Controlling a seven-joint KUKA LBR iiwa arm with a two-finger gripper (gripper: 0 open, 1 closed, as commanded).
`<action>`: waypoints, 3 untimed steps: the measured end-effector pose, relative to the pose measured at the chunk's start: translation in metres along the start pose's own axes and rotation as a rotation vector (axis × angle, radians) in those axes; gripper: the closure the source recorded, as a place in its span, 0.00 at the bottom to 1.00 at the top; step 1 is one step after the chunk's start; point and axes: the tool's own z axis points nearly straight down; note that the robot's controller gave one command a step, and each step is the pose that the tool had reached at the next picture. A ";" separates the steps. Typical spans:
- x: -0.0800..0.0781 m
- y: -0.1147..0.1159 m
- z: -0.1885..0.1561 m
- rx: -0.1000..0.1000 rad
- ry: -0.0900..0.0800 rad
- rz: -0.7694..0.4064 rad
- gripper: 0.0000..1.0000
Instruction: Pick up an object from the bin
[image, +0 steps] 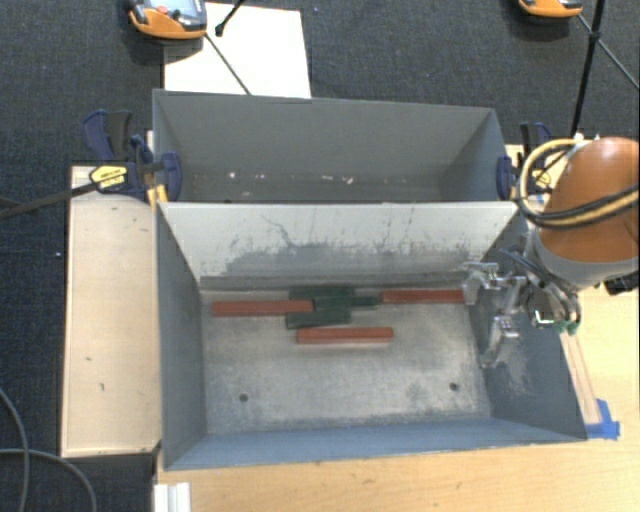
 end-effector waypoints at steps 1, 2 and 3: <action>-0.002 0.000 -0.004 0.001 -0.008 -0.003 0.00; -0.024 0.013 0.038 0.004 -0.017 -0.044 0.00; -0.039 0.024 0.074 0.000 -0.004 -0.044 0.00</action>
Offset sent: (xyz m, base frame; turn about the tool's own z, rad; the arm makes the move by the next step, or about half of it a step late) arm 0.0454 0.0316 -0.1025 -0.1107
